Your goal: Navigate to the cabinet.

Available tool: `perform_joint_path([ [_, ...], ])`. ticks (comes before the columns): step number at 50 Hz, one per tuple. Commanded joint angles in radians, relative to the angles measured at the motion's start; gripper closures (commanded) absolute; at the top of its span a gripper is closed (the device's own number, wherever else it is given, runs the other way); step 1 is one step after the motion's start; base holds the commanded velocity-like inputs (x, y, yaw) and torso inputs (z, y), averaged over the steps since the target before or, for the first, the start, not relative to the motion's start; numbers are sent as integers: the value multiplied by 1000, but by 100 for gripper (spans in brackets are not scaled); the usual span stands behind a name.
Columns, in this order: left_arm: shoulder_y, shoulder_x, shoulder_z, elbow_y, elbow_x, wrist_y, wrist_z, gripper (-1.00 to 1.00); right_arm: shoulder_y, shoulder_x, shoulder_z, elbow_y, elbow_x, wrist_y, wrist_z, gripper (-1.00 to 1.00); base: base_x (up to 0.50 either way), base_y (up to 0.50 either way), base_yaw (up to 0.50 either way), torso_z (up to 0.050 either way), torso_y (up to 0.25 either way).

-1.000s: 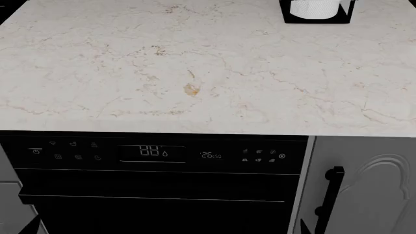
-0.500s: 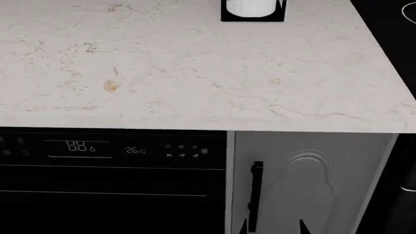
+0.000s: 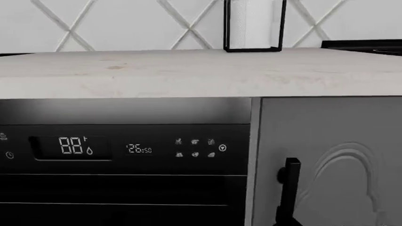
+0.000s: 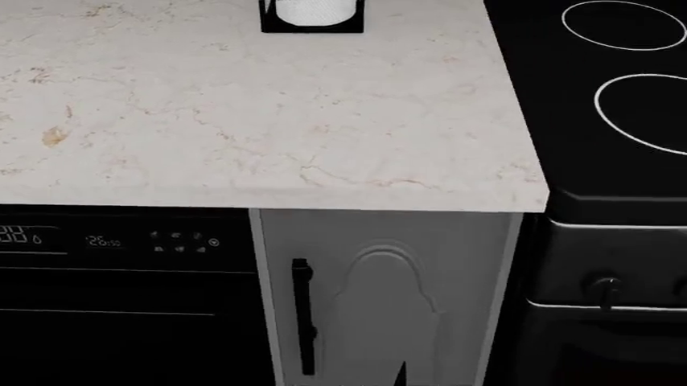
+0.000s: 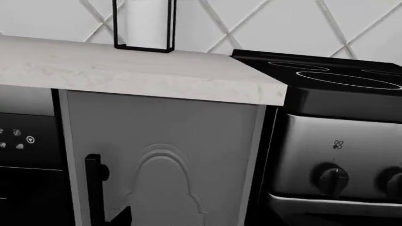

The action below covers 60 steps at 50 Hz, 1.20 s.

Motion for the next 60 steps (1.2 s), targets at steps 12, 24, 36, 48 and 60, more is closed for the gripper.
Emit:
perform_joint_path([
  [12, -8, -7, 7, -14, -11, 8, 0, -100, 7, 3, -11, 12, 3, -8, 9, -100, -24, -500, 0, 0, 0],
  [24, -9, -10, 11, -14, -14, 7, -6, -100, 8, 7, -15, 11, 8, -8, 12, -100, -24, -500, 0, 0, 0],
  [36, -11, -11, 16, -22, -15, 18, -9, -100, 14, 9, -19, 23, 14, -13, 13, -100, -24, -500, 0, 0, 0],
  [48, -11, -14, 22, -19, -17, 17, -15, -100, 14, 15, -24, 19, 18, -11, 15, -100, -21, -500, 0, 0, 0],
  [60, -11, -19, 26, -16, -20, 16, -19, -100, 12, 19, -30, 13, 19, -9, 21, -100, -22, -500, 0, 0, 0],
])
